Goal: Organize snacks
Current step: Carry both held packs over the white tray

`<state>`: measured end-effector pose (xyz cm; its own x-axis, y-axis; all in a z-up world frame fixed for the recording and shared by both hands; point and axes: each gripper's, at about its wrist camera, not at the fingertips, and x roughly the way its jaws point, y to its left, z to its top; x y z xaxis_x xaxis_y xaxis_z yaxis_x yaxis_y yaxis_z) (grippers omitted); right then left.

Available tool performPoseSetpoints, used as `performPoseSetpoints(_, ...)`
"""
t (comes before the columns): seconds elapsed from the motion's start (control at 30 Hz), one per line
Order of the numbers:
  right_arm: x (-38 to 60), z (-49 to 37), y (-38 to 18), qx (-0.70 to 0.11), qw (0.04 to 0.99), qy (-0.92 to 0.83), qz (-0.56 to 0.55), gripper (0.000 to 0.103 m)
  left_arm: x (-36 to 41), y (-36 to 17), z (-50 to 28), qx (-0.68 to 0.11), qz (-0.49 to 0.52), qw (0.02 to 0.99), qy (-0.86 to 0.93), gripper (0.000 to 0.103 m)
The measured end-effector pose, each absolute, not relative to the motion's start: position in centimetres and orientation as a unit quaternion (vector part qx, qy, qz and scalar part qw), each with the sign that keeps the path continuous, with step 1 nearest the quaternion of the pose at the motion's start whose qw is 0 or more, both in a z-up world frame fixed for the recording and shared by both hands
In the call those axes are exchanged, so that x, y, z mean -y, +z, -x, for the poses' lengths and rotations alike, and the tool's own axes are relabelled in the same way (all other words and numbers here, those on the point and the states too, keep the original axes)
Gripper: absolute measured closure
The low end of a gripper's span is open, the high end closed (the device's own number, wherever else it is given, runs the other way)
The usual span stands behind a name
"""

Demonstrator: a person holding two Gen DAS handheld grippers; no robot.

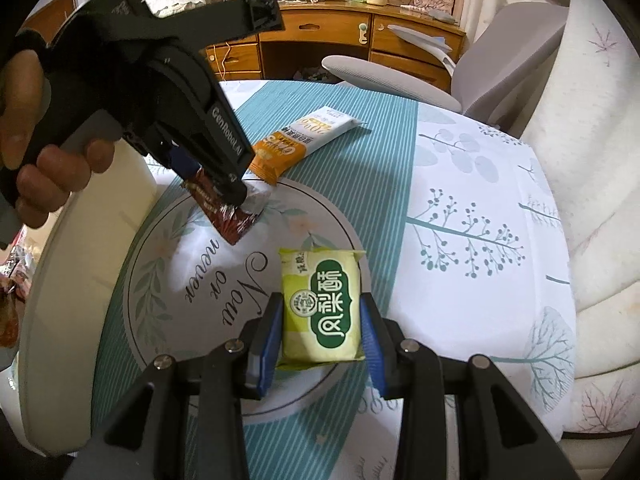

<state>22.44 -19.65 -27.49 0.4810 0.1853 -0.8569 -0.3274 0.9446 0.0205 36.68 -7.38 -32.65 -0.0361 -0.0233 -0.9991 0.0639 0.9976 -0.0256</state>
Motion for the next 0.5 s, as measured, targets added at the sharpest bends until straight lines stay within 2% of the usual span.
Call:
performPoseSetpoints(0.23, 21.0, -20.9, -25.1, -0.473, 0.866, 0.149, 0.065, 0.066, 8.9, -31.0, -32.8, -0.724, -0.008, 0.688, -0.044, 0.069)
performPoseSetpoints(0.5, 22.6, -18.9, -22.4, -0.453, 0.878, 0.148, 0.055, 0.066, 9.1, -25.7, -28.1, -0.693, 0.018, 0.718, -0.055, 0.069)
